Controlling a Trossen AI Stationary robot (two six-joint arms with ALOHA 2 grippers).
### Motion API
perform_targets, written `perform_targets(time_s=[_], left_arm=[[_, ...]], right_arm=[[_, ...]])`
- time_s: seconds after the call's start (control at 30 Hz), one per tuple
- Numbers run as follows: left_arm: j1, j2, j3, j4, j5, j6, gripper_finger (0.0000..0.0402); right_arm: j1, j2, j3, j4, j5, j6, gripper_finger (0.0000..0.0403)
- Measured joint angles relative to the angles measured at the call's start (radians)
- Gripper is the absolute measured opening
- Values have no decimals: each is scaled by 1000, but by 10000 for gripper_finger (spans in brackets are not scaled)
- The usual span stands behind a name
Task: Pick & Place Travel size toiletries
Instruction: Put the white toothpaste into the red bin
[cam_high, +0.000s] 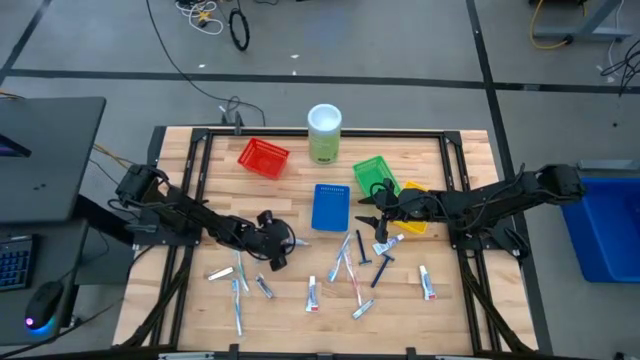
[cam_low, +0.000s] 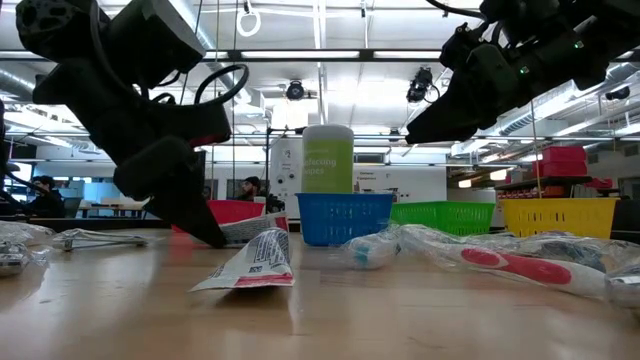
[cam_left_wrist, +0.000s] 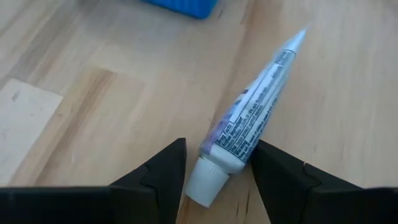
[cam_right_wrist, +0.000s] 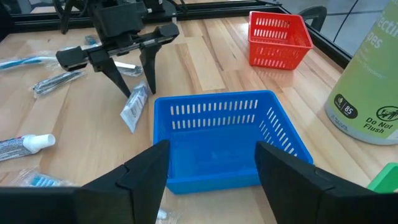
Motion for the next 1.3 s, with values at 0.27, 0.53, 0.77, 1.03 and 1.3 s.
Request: perform_targets(time_s=[0.27,0.53,0.77,1.03,1.3], left_arm=[[1,0,0,24,48,47,111],[0,-14,-4,92,38,51,111],[4,-108,-4,50,-63,46,96],[96,-383,-3,-283,-209,-55,106],[373,-570,-3,-521,-236,82,89]], right_arm=[[0,0,0,0,0,0,227],[0,0,0,0,0,0,217],[0,0,0,0,0,0,213],[0,0,0,0,0,0,225],[0,0,0,0,33,0,232]])
